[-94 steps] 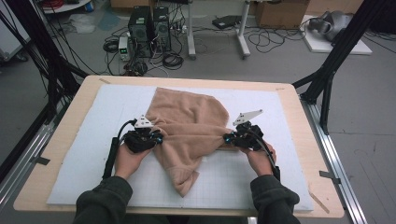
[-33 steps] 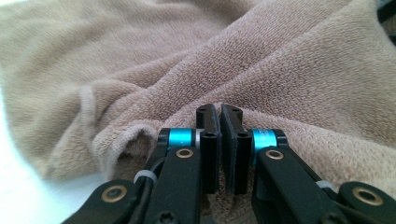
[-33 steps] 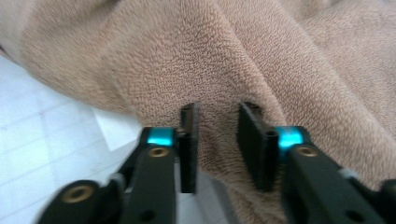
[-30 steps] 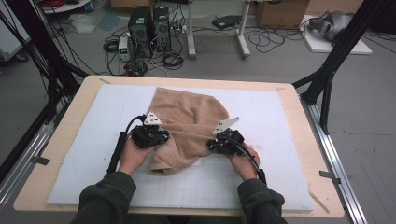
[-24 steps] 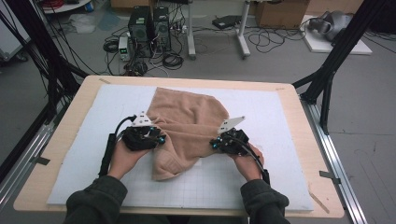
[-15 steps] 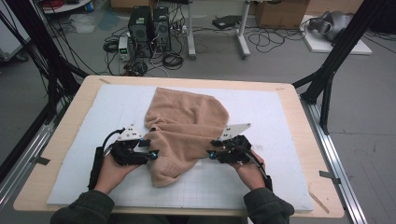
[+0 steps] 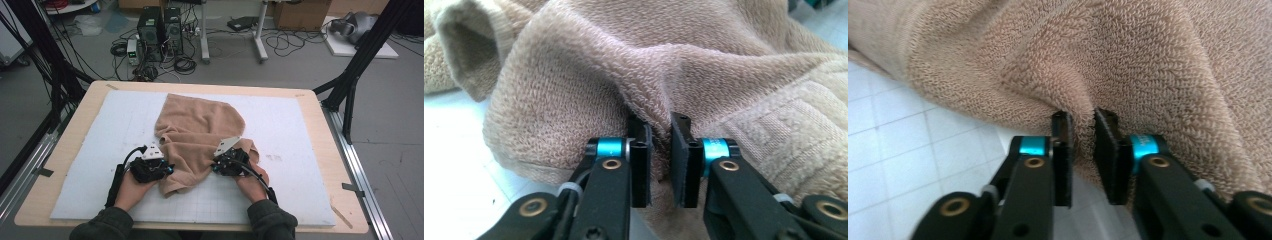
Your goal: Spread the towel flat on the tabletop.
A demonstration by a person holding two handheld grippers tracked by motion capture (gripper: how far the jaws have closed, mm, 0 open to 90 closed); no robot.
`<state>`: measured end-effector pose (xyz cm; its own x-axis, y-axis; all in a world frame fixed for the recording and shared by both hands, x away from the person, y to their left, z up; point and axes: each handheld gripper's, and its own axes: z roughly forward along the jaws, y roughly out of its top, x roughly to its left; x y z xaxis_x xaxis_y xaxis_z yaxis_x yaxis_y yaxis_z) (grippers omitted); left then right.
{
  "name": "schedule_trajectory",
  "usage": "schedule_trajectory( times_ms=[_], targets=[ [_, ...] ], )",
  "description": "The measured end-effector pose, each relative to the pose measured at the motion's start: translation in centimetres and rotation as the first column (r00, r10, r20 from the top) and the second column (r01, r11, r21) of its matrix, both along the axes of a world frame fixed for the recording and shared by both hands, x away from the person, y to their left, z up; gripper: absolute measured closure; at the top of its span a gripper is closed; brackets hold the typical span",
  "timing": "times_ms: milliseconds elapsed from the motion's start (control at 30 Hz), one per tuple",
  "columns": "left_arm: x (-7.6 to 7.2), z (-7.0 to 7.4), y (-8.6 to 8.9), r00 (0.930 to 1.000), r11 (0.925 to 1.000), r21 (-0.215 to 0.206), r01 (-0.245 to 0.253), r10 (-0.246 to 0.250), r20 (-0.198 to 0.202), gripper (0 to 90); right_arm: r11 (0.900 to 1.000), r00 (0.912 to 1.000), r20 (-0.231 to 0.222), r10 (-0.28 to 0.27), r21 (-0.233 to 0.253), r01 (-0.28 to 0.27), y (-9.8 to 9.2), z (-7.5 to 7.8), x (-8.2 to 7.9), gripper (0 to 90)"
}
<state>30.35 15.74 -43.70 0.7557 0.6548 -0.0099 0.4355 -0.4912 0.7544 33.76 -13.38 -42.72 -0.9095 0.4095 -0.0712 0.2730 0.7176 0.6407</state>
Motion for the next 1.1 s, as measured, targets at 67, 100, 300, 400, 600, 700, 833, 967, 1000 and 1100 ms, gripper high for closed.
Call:
schedule_trajectory(
  times_ms=[67, 100, 300, 400, 600, 700, 833, 967, 1000, 1100],
  targets=[
    [-0.5, 0.5, 0.2, 0.9999, 0.9997, -0.022, 0.008, -0.008, 0.008, 81.6, 1.0, 0.9999, -0.002, 0.013, 0.015, -0.013, -0.5, 0.5, -0.3, 81.8],
    [-0.8, 0.8, 0.4, 0.9998, 0.9993, -0.034, 0.012, -0.012, 0.014, 81.8, 0.999, 0.9997, 0.001, 0.025, 0.028, -0.025, -0.7, 0.8, -0.5, 81.9],
    [-3.0, 3.2, 1.2, 0.9975, 0.9945, -0.092, 0.051, -0.046, 0.054, 82.1, 0.996, 0.9981, 0.021, 0.058, 0.07, -0.06, -2.8, 3.6, -2.4, 82.1],
    [-4.0, 4.4, 1.3, 0.9947, 0.9925, -0.101, 0.07, -0.062, 0.082, 82.1, 0.993, 0.9971, 0.022, 0.073, 0.087, -0.075, -3.7, 5.1, -3.3, 82.1],
    [-4.3, 5.8, 0.9, 0.9908, 0.9907, -0.11, 0.08, -0.066, 0.118, 82.1, 0.992, 0.9961, 0.059, 0.065, 0.107, -0.071, -4.8, 7.5, -4.0, 82.2],
    [-2.8, 5.4, 0.4, 0.9932, 0.9954, -0.089, 0.035, -0.024, 0.114, 82.1, 0.995, 0.9981, 0.058, 0.02, 0.095, -0.025, -4.5, 7.2, -2.5, 82.2],
    [0.4, 3.6, -0.1, 0.9963, 0.9985, -0.034, -0.043, 0.045, 0.073, 82.1, 0.996, 0.9992, 0.004, -0.039, 0.079, 0.039, -3.8, 5.5, 0.6, 82.3],
    [3.0, 1.9, -0.6, 0.9973, 0.9972, 0.03, -0.069, 0.069, 0.025, 81.7, 0.994, 0.994, -0.049, -0.098, 0.051, 0.101, -3.2, 3.5, 3.3, 82.3],
    [3.4, 1.6, -0.7, 0.9972, 0.9967, 0.034, -0.074, 0.074, 0.009, 81.6, 0.993, 0.9926, -0.059, -0.106, 0.049, 0.109, -3.1, 3.1, 3.8, 82.3],
    [3.7, 1.4, -0.4, 0.9968, 0.9968, 0.015, -0.079, 0.079, -0.01, 80.1, 0.99, 0.9894, -0.08, -0.121, 0.062, 0.126, -3.0, 2.4, 4.7, 81.7]
  ],
)
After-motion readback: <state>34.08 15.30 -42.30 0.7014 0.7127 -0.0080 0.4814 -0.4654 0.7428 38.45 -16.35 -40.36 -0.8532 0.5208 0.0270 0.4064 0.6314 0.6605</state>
